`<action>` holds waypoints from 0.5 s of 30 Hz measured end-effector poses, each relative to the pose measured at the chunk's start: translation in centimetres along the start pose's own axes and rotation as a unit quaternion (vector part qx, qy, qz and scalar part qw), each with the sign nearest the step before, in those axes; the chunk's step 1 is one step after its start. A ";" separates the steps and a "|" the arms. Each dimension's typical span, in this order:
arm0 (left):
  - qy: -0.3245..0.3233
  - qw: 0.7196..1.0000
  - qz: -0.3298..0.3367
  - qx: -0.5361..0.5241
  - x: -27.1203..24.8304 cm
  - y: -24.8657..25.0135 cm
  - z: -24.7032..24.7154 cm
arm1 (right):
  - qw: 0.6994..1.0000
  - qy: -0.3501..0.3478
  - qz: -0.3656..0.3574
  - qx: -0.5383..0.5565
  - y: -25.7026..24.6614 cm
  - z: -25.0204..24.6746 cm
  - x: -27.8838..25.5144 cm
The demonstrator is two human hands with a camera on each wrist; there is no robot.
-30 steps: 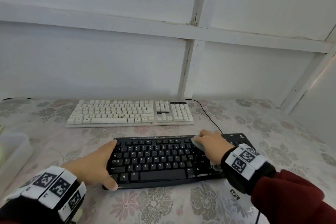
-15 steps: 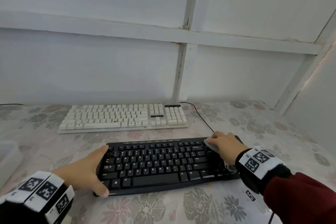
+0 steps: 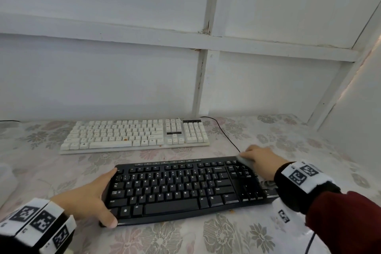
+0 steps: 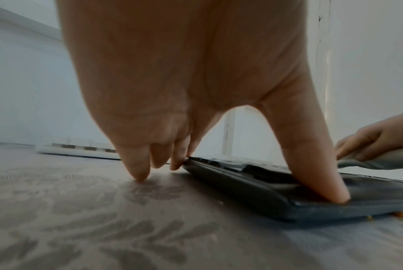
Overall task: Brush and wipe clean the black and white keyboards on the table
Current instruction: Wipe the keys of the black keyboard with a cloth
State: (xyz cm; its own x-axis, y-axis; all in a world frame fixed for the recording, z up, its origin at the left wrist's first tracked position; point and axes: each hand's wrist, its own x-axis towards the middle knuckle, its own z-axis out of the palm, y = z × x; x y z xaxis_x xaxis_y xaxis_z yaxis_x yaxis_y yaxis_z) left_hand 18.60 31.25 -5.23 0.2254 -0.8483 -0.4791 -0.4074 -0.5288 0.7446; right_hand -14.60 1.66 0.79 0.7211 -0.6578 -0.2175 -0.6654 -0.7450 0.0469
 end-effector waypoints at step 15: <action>-0.017 0.999 -0.025 0.015 0.0 1.8 0.2 | 0.988 -0.008 0.153 0.005 1.5 -0.6 -1.2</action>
State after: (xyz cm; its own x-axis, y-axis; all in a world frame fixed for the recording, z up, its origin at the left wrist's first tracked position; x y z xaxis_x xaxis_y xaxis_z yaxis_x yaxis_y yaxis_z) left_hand 17.72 30.34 -4.00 0.2160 -0.8189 -0.5318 -0.4236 -0.5693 0.7046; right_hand -16.31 1.30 1.72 0.4831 -0.8502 -0.2094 -0.8537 -0.5104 0.1028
